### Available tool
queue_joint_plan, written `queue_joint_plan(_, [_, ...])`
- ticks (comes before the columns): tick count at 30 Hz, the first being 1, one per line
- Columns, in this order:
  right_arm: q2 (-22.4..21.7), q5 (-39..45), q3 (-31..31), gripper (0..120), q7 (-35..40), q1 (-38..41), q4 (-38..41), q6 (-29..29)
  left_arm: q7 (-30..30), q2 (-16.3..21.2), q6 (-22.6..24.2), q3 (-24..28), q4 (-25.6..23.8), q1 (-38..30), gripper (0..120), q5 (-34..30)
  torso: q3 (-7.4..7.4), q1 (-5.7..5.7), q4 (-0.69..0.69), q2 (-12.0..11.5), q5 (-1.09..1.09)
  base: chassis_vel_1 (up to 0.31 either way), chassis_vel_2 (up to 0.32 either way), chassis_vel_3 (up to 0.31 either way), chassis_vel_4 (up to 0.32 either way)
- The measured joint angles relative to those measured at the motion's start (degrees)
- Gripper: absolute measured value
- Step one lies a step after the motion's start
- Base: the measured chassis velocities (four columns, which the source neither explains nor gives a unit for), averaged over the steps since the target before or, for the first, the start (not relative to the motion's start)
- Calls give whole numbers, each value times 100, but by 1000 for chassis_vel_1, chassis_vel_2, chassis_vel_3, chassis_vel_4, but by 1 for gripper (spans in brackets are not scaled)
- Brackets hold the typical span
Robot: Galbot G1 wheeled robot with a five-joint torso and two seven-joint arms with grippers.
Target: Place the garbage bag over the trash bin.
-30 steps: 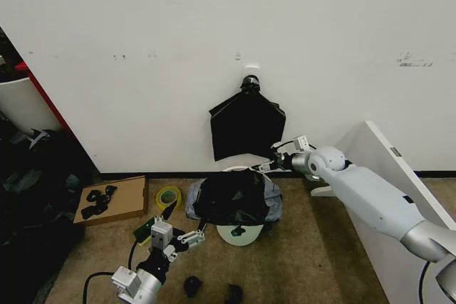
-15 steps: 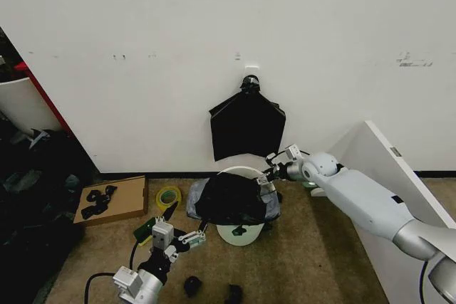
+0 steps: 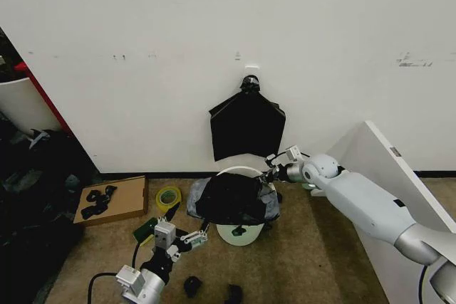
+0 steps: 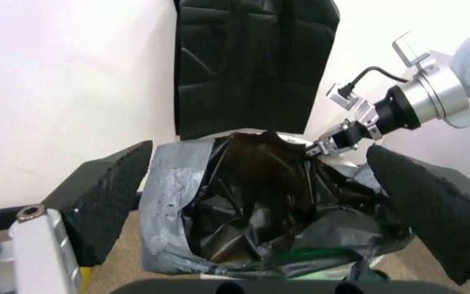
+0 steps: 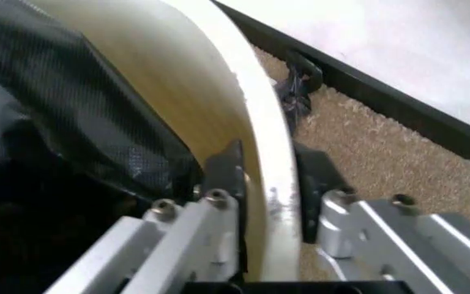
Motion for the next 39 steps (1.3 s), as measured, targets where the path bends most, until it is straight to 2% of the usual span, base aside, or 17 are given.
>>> queue_joint_plan(3, [10, -4, 113, 4, 66, -91, 50, -10, -8, 1, 2, -6, -6, 8, 100, -9, 0, 0, 1, 0, 0, 0, 0, 0, 0])
queue_joint_plan(10, [-23, 423, 827, 3, 693, -556, 385, -187, -34, -20, 17, -4, -38, -11, 100, -31, 0, 0, 1, 1, 1, 0, 0, 0, 0])
queue_joint_plan(18, [-301, 1428, 1508, 3, 2398, -1131, 1126, -342, -61, 15, 26, -25, -113, -20, 100, -90, 0, 0, 0, 1, 1, 0, 0, 0, 0])
queue_joint_plan(19, [-428, 1704, 1686, 3, 2865, -1386, 1460, -291, -66, 26, 31, -32, -140, -25, 100, -109, 0, 0, -2, 1, 0, 0, 0, 0, 0])
queue_joint_plan(20, [-428, 1704, 1686, 3, 2865, -1386, 1460, -291, -66, 26, 31, -32, -140, -25, 100, -109, 0, 0, -2, 1, 0, 0, 0, 0, 0])
queue_joint_plan(23, [-469, 2177, 1986, 3, 4056, -1932, 1996, 61, -77, 32, 44, -34, -165, -44, 100, -143, 0, 0, 0, 1, 1, 0, 0, 0, 0])
queue_joint_plan(27, [-192, 2589, 2517, 3, 5460, -2815, 2699, 753, -89, 13, 73, -30, -177, -77, 100, -199, 0, 0, 0, 1, 0, 0, 0, 0, 0])
queue_joint_plan(32, [-14, 2599, 2640, 3, 6023, -3330, 3215, 1208, -96, 15, 87, -11, -178, -90, 100, -215, 0, 0, 0, 1, 1, 0, 0, 0, 0])
queue_joint_plan(34, [123, 2554, 2623, 3, 6397, -3610, 3647, 1484, -104, 14, 106, 20, -177, -107, 100, -222, -1, 0, 0, 1, -2, 0, 0, 0, 0])
queue_joint_plan(39, [311, 2415, 2512, 3, 6676, -3858, 4014, 1757, -116, 9, 129, 44, -177, -129, 100, -238, 0, 0, 2, 1, -1, 0, 0, 0, 0])
